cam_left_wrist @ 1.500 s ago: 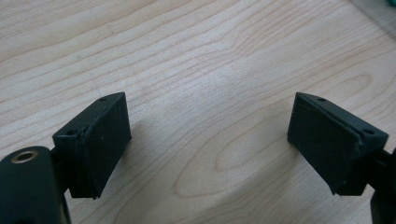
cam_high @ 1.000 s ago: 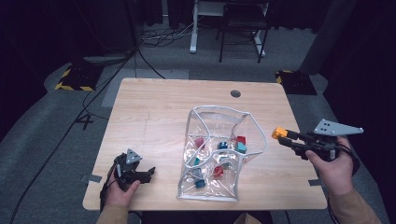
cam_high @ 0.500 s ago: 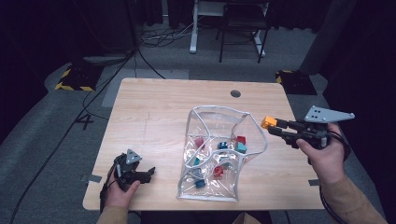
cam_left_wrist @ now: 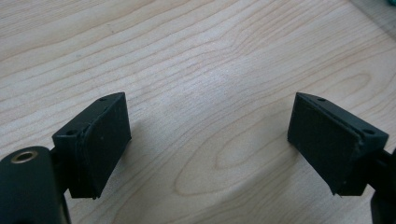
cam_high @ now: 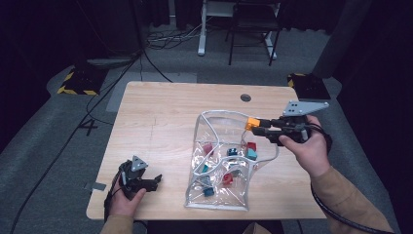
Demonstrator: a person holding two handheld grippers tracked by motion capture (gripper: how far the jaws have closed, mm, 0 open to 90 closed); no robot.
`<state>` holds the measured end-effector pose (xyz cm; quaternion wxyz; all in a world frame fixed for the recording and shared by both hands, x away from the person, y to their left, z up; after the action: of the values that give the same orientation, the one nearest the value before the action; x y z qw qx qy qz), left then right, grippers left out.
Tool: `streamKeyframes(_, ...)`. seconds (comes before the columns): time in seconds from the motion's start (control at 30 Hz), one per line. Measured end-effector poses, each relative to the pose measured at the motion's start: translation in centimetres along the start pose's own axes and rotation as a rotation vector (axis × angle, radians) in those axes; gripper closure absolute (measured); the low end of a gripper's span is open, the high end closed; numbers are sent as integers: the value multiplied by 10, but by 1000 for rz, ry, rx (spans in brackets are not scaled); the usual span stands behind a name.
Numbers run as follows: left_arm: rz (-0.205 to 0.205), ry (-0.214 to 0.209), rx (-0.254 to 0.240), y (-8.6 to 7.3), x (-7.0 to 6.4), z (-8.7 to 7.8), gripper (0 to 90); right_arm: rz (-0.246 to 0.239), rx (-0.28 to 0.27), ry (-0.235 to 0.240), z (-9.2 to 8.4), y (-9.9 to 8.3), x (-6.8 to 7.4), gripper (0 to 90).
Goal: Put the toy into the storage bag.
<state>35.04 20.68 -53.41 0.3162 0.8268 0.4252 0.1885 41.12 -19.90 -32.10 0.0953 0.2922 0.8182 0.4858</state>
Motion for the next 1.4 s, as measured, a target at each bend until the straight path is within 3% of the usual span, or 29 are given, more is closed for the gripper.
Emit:
streamKeyframes(0.17,0,0,0,0,0,0,135,1,47,15,20,2,2,648)
streamKeyframes(0.3,0,0,0,0,0,0,135,6,117,22,39,1,3,648)
streamKeyframes(0.37,0,0,0,0,0,0,135,7,125,24,41,1,3,648)
streamKeyframes(0.57,1,1,0,0,0,0,135,35,238,30,57,-5,8,647)
streamKeyframes(0.87,0,1,0,0,0,0,135,49,312,37,66,-12,10,646)
streamKeyframes(0.93,0,0,0,0,0,0,135,49,322,38,69,-14,11,639)
streamKeyframes(1.0,0,0,0,0,0,0,135,57,338,42,71,-17,12,541)
streamKeyframes(1.13,0,0,0,0,0,0,135,51,299,30,69,-17,13,410)
streamKeyframes(1.4,0,0,0,0,0,0,135,52,221,32,50,-10,15,425)
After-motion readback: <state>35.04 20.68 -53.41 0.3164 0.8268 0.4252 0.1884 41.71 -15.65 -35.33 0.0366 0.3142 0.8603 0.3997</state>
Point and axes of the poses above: each handheld gripper's, and its own axes: z roughly forward along the jaws, y roughly out of its top, x roughly to its left, the point moved 4 cm from there along z, roughly forward along the jaws, and after that the axes turned 6 degrees about z, right-handed, at the moved point
